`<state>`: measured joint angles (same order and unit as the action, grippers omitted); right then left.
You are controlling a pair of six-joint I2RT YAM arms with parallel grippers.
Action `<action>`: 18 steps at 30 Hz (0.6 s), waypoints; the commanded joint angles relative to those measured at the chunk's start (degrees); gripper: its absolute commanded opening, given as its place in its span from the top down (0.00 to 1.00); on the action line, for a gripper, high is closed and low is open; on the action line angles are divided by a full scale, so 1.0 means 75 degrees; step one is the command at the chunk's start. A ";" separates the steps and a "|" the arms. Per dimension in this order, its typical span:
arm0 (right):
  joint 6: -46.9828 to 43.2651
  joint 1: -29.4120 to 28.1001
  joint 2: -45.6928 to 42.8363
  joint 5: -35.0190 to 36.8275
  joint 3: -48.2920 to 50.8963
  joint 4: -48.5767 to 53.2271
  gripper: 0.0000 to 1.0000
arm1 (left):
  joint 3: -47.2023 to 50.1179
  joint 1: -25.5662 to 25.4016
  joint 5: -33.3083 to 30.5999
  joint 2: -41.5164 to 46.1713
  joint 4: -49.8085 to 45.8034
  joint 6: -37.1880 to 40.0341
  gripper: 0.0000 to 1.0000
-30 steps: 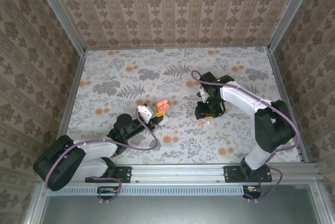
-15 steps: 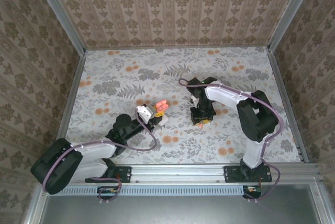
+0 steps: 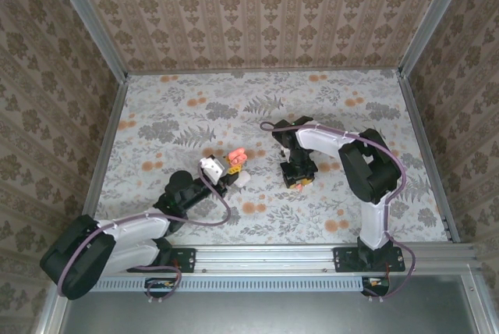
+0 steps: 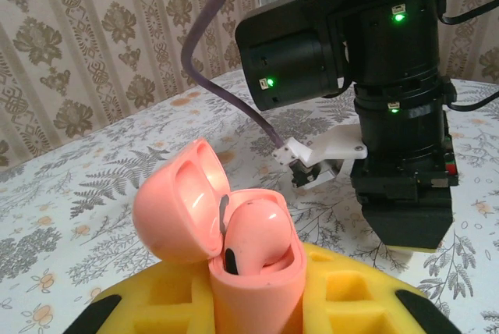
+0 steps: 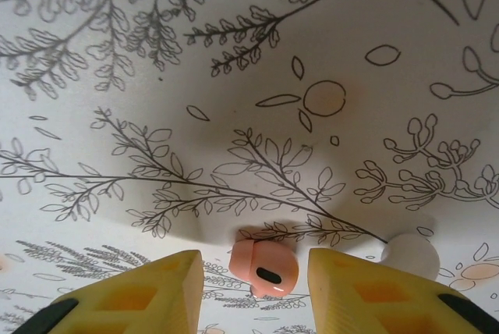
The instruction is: Insert the wireless bluetooth earbuds into the charging case
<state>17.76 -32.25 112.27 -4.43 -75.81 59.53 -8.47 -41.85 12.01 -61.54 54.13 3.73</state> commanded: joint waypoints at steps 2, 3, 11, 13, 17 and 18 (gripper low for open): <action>0.0046 -0.0082 0.0193 0.0471 -0.0136 0.0340 0.60 | 0.0104 0.0063 -0.0095 0.0223 -0.0248 0.0169 0.83; 0.0057 -0.0089 0.0241 0.0495 -0.0123 0.0337 0.60 | 0.0098 0.0060 -0.0112 0.0236 -0.0262 0.0162 0.83; 0.0114 -0.0200 0.0455 0.0575 -0.0043 0.0086 0.64 | 0.0104 0.0123 -0.0076 0.0258 -0.0338 0.0148 0.83; 0.0122 -0.0223 0.0472 0.0587 -0.0017 0.0033 0.66 | 0.0098 0.0123 -0.0065 0.0254 -0.0356 0.0119 0.83; 0.0134 -0.0250 0.0437 0.0555 0.0053 -0.0057 0.68 | 0.0098 0.0142 -0.0020 0.0289 -0.0373 0.0102 0.83; 0.0137 -0.0247 0.0414 0.0555 0.0068 -0.0079 0.68 | 0.0098 0.0142 -0.0028 0.0301 -0.0377 0.0101 0.83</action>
<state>18.02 -33.69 113.75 -1.76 -76.07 59.92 -8.25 -41.15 11.68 -60.40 51.77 3.77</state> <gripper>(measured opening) 0.321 0.208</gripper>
